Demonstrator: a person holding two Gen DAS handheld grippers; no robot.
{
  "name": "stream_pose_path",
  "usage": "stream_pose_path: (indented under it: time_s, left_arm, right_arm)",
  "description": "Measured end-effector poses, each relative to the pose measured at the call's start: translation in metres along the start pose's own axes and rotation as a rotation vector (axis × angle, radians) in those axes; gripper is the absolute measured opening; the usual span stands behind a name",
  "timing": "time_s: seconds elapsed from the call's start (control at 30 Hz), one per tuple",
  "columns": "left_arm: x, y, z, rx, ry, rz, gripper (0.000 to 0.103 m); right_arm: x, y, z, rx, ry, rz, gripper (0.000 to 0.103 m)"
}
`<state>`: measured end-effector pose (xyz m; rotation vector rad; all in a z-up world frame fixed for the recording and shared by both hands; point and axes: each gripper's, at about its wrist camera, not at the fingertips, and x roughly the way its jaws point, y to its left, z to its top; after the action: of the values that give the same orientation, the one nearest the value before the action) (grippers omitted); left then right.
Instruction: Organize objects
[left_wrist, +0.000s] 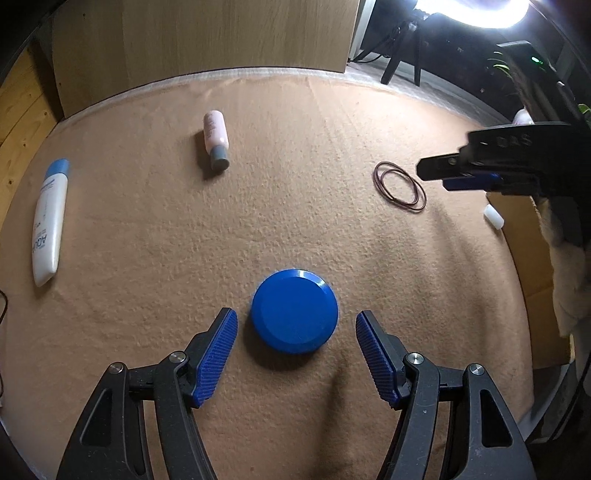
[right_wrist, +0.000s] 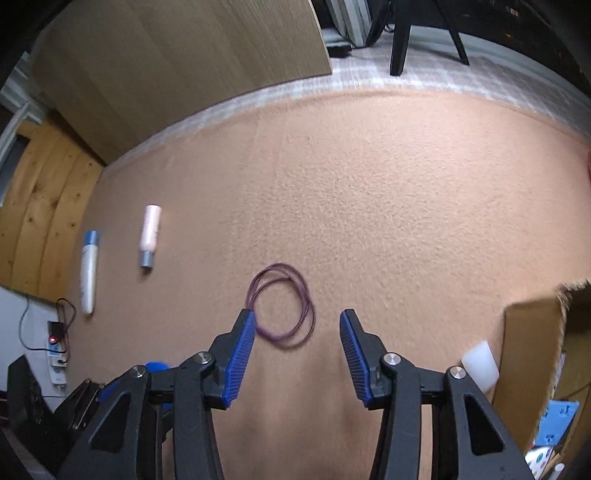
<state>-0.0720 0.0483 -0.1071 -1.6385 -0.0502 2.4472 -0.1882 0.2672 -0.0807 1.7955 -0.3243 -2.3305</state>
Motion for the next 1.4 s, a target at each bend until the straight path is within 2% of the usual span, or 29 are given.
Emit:
stream_pose_path:
  time_s: [0.23, 0.43, 0.5, 0.6, 0.77, 1.17, 1.4]
  left_arm:
    - [0.006, -0.002, 0.001, -0.003, 0.011, -0.007, 0.07]
    - [0.01, -0.007, 0.001, 0.012, 0.006, 0.015, 0.059]
    - [0.01, -0.008, 0.001, 0.023, 0.005, 0.025, 0.055]
    - [0.01, -0.009, 0.001, 0.026, 0.002, 0.025, 0.054]
    - [0.012, -0.014, 0.001, 0.029, -0.001, 0.028, 0.054]
    - [0.006, -0.006, -0.004, 0.005, -0.004, -0.013, 0.054]
    - [-0.007, -0.004, -0.006, 0.005, -0.02, -0.034, 0.054]
  right_arm:
    - [0.014, 0.007, 0.007, -0.023, 0.025, -0.035, 0.039]
    - [0.019, 0.014, 0.004, -0.067, 0.024, -0.11, 0.028]
    - [0.02, 0.016, 0.003, -0.084, 0.021, -0.123, 0.018]
    - [0.019, 0.016, -0.002, -0.101, 0.013, -0.13, 0.01]
    - [0.018, 0.017, -0.009, -0.12, 0.002, -0.133, 0.005]
    - [0.003, 0.012, -0.049, -0.066, -0.011, -0.036, 0.003]
    - [-0.034, -0.005, -0.073, -0.022, -0.072, 0.022, 0.003]
